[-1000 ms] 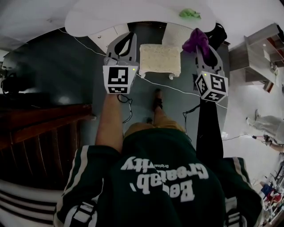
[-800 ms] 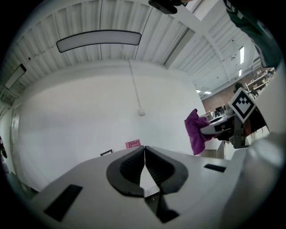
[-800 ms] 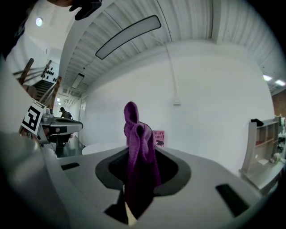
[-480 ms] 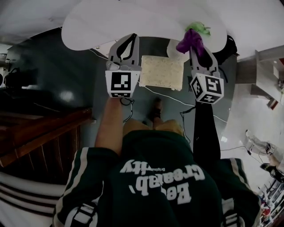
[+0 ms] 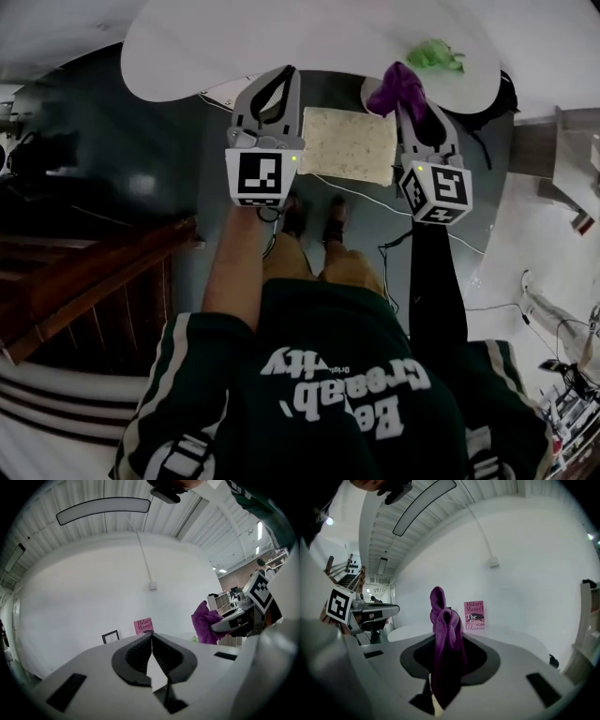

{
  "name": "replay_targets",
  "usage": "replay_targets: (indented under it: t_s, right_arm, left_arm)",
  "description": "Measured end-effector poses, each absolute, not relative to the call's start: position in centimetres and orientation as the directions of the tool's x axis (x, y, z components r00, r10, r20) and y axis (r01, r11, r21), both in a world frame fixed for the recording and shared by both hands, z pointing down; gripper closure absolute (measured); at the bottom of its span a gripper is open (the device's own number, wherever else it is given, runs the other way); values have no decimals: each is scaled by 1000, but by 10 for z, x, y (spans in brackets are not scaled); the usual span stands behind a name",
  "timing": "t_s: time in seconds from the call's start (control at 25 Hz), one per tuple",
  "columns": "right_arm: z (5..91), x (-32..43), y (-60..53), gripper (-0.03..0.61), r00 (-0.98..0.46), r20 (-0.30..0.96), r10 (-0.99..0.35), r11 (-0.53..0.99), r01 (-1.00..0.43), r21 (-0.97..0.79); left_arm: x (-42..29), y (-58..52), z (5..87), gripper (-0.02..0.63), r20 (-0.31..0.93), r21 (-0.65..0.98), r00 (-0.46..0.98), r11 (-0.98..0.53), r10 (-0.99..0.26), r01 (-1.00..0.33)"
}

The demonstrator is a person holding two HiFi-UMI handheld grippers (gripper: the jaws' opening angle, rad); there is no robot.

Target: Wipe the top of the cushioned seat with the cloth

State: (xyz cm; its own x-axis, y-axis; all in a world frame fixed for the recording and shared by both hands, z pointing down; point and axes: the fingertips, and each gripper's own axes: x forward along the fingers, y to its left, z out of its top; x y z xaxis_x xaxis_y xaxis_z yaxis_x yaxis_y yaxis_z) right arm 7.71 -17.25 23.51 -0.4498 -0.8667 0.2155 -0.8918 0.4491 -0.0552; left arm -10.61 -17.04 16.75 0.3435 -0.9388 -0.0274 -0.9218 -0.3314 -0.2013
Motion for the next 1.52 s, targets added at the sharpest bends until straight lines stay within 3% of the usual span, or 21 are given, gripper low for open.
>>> replay_targets:
  t_s: [0.28,0.48,0.88,1.08,1.24,1.4,1.52]
  right_arm:
    - [287,41,-188,463,-474,275,-837,473,-878,-72]
    - [341,18,-202,463,-470,362,-805,479,-875,-72]
    - [459,-31,-230,463,-497,517,-697,455,-864,-218]
    - [523,-50,-234,457,-488,623,-611,423,-867,-265]
    - [578,-56,-237,459,-476,703,-528,354,-876,-327]
    - [610,-56,-248,469,-481,703,-523,250,-876,-414]
    - [634,-59,-250,476,-461,745,-483,282,-887,-366]
  left_arm:
    - [-121,-189,204,597,-57,-184,369,-353,-928,-917]
    - [-125,-205,248,597,-9,-264,408,-392,-913,-881]
    - [-145,-242,324,597,62,-212,460,-463,-885,-861]
    - [-154,-252,355,597,61,-124,472,-476,-880,-871]
    - [-156,-262,372,597,98,-142,481,-491,-871,-859]
    - [-158,-273,382,597,97,-132,479,-489,-872,-862]
    - [-159,-279,393,597,100,-120,485,-495,-869,-861]
